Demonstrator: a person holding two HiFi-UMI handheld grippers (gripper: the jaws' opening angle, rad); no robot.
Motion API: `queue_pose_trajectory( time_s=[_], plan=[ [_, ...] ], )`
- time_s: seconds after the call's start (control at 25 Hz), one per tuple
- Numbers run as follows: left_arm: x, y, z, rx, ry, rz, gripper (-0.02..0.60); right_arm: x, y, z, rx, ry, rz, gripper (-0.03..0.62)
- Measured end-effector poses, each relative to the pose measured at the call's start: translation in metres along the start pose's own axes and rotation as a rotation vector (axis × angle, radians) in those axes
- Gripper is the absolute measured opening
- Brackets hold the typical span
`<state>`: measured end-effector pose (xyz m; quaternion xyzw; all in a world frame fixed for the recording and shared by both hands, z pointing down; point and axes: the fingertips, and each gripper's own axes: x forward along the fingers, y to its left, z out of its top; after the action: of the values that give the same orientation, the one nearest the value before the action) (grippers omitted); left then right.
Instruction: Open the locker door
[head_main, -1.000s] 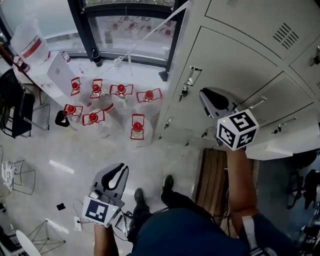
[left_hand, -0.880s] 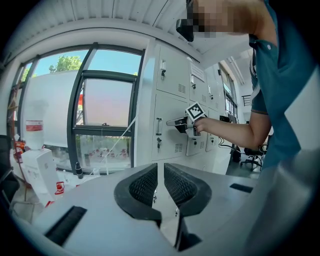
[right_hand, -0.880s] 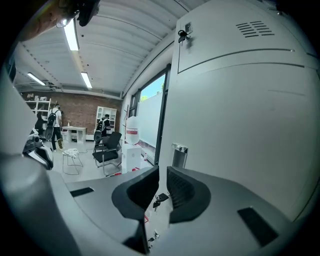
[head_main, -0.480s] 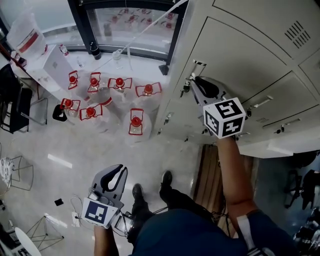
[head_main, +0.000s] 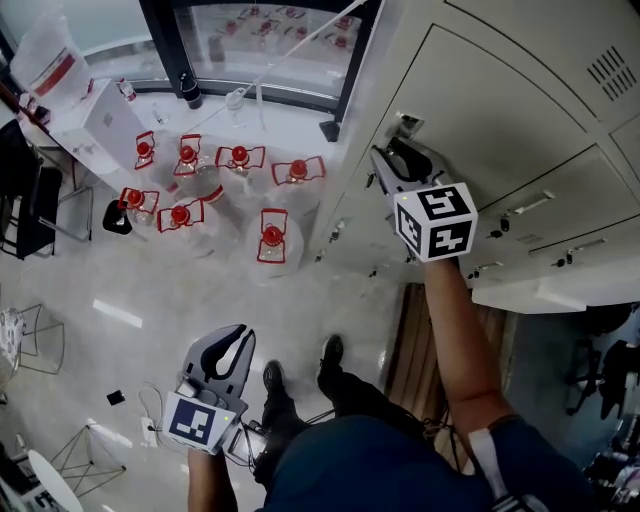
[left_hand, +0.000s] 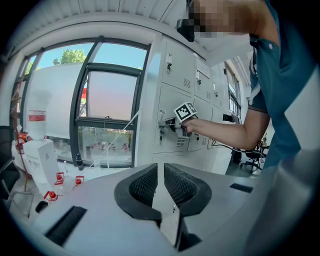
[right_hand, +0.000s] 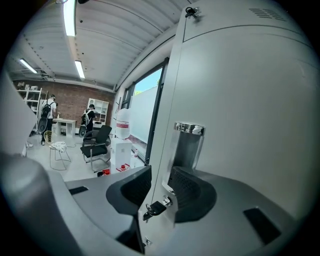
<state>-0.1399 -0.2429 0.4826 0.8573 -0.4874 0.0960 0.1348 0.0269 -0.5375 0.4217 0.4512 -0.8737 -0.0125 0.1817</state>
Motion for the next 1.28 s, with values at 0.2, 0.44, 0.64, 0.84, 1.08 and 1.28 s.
queue_pose_trajectory(
  time_s=[0.2, 0.44, 0.64, 0.84, 1.08, 1.28],
  plan=[
    [-0.003, 0.002, 0.000, 0.002, -0.001, 0.002, 0.054, 0.005, 0.000, -0.001, 0.010, -0.010, -0.030, 0.137],
    [-0.009, 0.002, 0.001, 0.004, 0.001, -0.001, 0.054, -0.005, 0.003, -0.003, -0.004, 0.012, -0.020, 0.085],
    [-0.013, 0.000, 0.007, 0.022, -0.008, -0.019, 0.054, -0.021, 0.015, -0.008, 0.001, 0.025, 0.000, 0.063],
    [-0.019, -0.003, 0.018, 0.047, -0.023, -0.039, 0.054, -0.048, 0.030, -0.012, 0.001, 0.041, 0.016, 0.063],
    [-0.029, -0.008, 0.028, 0.071, -0.028, -0.069, 0.054, -0.087, 0.049, -0.019, 0.013, 0.071, 0.035, 0.064],
    [-0.035, -0.011, 0.034, 0.094, -0.023, -0.091, 0.054, -0.116, 0.056, -0.026, 0.041, 0.082, 0.023, 0.063]
  ],
)
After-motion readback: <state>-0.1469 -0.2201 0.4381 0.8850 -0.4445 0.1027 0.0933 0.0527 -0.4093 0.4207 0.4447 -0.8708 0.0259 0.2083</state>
